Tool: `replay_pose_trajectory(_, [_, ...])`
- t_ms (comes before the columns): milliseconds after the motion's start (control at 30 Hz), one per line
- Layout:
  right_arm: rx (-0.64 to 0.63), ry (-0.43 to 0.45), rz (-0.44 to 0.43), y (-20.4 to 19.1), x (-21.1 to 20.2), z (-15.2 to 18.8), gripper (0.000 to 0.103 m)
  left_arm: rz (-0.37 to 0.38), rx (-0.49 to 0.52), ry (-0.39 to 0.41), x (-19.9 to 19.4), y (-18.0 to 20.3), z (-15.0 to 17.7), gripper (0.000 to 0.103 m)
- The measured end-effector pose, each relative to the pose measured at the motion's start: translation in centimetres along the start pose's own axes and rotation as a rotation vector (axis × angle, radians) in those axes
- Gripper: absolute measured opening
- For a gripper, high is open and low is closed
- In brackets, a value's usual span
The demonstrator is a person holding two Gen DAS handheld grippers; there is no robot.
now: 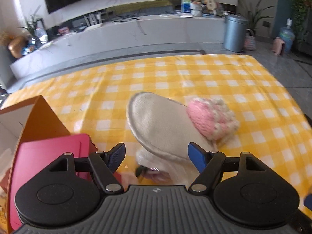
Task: Organize soft objects
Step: 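Reach the left gripper to the beige pad while right reaches the pink crocheted pouch, then close the left gripper on the beige pad while right closes on the pink pouch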
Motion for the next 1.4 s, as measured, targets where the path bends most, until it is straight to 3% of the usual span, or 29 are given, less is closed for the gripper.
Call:
replay_pose_trajectory(133, [-0.007, -0.013, -0.004, -0.1, 0.2, 0.1, 0.080, 0.045, -0.076, 0.019, 0.2, -0.7, -0.7, 0.085])
replay_pose_trajectory(200, [-0.012, -0.017, -0.002, -0.2, 0.2, 0.2, 0.080, 0.023, -0.069, 0.021, 0.8, -0.5, -1.2, 0.086])
replay_pose_trajectory(400, [-0.013, -0.025, 0.006, -0.2, 0.4, 0.3, 0.080, -0.042, 0.085, -0.011, 3.0, 2.3, -1.2, 0.097])
replay_pose_trajectory(567, [-0.017, -0.037, 0.020, -0.2, 0.6, 0.4, 0.080, 0.034, 0.096, -0.066, 4.2, 3.5, -0.9, 0.097])
replay_pose_trajectory(633, [-0.016, -0.041, 0.022, -0.1, 0.7, 0.5, 0.080, 0.056, 0.049, -0.071, 4.3, 3.1, -1.1, 0.097])
replay_pose_trajectory(767, [-0.012, -0.053, 0.032, 0.0, 0.9, 0.7, 0.080, 0.117, -0.151, -0.097, 4.7, 0.6, -1.1, 0.097])
replay_pose_trajectory(833, [-0.012, -0.058, 0.036, -0.1, 1.2, 0.7, 0.080, 0.126, -0.158, -0.092, 5.0, 0.0, -0.7, 0.096])
replay_pose_trajectory(967, [-0.031, -0.050, 0.033, -0.8, 2.2, 0.3, 0.080, 0.099, -0.073, -0.047, 5.0, 0.4, 0.4, 0.075])
replay_pose_trajectory(1067, [-0.015, -0.017, 0.033, -1.0, 3.4, -0.7, 0.080, 0.091, -0.043, -0.027, 4.7, 0.8, 0.8, 0.066])
replay_pose_trajectory(1400, [-0.020, 0.007, 0.075, -1.4, 6.3, -2.3, 0.080, 0.187, 0.025, -0.024, 0.1, 0.9, 4.2, 0.062])
Point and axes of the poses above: each gripper's, at about its wrist camera, not at the fingertips, and x roughly the way its jaws point, y to its right, z to its underside, the point moved 1 cm from there along x, roughly the way its jaws point, and after that the axes turned 11 degrees about y, right-handed, at the moved point
